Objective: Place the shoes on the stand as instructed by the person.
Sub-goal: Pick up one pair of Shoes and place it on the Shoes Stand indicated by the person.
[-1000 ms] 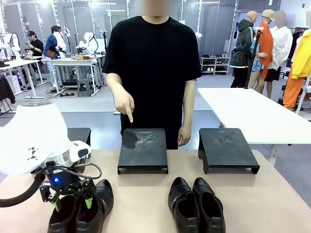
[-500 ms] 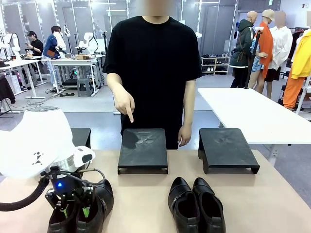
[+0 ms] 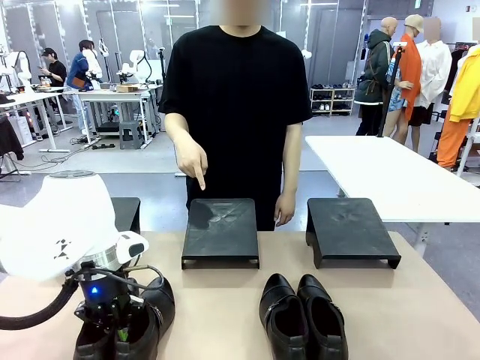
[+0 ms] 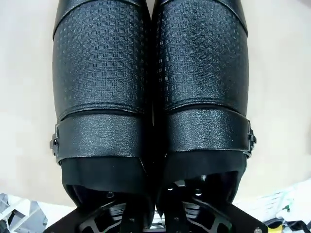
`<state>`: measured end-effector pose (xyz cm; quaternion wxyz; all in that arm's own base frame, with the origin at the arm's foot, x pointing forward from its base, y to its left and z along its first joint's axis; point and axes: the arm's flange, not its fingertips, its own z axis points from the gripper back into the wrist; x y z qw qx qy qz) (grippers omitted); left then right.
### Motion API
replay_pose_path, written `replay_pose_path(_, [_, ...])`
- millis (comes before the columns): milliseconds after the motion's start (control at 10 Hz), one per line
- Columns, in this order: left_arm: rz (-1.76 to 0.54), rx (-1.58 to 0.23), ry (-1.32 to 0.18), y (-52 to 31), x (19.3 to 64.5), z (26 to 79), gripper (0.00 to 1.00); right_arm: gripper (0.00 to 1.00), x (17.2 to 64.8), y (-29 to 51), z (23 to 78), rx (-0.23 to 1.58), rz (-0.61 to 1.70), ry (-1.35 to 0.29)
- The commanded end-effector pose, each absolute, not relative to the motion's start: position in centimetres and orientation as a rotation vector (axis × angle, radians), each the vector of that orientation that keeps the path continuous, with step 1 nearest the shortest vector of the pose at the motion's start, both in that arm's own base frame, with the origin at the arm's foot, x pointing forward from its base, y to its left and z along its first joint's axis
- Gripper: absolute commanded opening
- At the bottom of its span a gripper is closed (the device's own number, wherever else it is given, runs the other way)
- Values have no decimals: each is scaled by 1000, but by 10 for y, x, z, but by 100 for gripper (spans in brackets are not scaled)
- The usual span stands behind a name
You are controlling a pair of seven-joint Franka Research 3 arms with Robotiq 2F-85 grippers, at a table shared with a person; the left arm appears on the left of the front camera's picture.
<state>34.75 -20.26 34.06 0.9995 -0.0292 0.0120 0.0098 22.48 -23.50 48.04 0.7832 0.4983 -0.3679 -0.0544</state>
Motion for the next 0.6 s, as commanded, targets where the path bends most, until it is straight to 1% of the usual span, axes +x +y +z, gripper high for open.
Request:
replay_pose_path(0, [28, -30, -42, -149, 250, 300, 0, 100, 225, -236, 481, 1079, -99, -816])
replay_pose_path(100, [19, 31, -71, -149, 252, 306, 0, 100, 225, -236, 481, 1079, -99, -816])
replay_pose_path(200, [36, 22, -90, -149, 256, 319, 0, 100, 225, -236, 481, 1079, -99, -816])
replay_pose_path(300, [55, 37, -100, -148, 260, 339, 0, 100, 225, -236, 481, 1079, -99, -816])
replay_pose_path(400, [26, 110, -144, -145, 265, 361, 0, 100, 225, -236, 481, 1079, -99, -816])
replay_pose_path(500, [47, 102, -159, -143, 270, 378, 0, 100, 225, -236, 481, 1079, -99, -816])
